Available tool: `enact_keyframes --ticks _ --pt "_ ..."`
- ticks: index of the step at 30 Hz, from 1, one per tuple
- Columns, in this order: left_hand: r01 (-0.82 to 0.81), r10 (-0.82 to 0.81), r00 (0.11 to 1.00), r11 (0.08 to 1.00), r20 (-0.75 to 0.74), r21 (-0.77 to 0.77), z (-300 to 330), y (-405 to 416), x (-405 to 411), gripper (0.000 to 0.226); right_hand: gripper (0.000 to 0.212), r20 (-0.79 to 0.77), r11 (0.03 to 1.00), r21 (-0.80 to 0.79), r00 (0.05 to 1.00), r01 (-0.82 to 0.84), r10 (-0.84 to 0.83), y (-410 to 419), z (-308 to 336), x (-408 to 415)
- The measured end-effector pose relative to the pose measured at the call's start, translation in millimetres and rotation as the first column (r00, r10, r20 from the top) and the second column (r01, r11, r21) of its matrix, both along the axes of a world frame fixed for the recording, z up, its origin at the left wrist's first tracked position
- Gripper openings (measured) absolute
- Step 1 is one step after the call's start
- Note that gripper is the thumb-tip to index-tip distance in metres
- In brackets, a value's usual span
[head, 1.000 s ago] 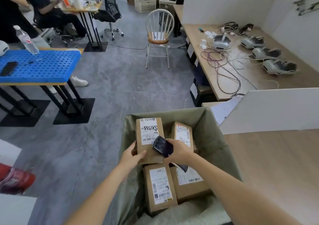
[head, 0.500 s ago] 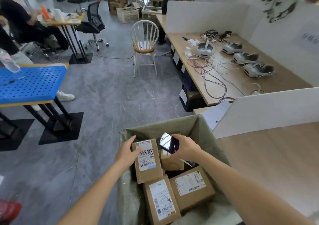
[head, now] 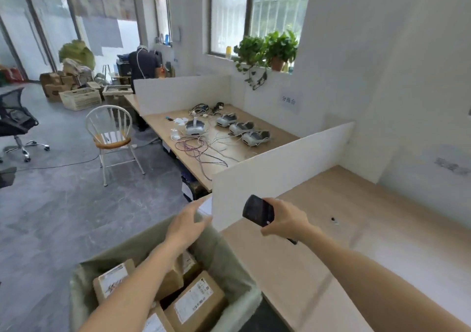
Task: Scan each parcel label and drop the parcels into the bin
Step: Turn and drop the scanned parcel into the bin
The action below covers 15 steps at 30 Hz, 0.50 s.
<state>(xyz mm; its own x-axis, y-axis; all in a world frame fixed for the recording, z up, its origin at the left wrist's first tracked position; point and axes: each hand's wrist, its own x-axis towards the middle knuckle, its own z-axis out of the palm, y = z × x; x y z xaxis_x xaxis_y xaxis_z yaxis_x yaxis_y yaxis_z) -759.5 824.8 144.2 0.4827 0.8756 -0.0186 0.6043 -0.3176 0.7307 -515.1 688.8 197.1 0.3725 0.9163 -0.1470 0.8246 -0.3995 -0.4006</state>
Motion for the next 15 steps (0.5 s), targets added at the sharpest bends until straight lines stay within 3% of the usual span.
enact_keyframes --ticks 7,15 --pt "0.302 -0.307 0.952 0.932 -0.005 0.202 67.1 -150.3 169.7 0.069 0.047 0.093 0.957 0.104 0.955 0.272 -0.281 -212.1 65.3 113.5" --pt "0.547 -0.568 0.822 0.807 0.036 0.223 84.8 -360.2 321.9 0.074 0.053 0.126 0.803 0.164 0.796 0.572 -0.593 -481.4 93.4 180.0"
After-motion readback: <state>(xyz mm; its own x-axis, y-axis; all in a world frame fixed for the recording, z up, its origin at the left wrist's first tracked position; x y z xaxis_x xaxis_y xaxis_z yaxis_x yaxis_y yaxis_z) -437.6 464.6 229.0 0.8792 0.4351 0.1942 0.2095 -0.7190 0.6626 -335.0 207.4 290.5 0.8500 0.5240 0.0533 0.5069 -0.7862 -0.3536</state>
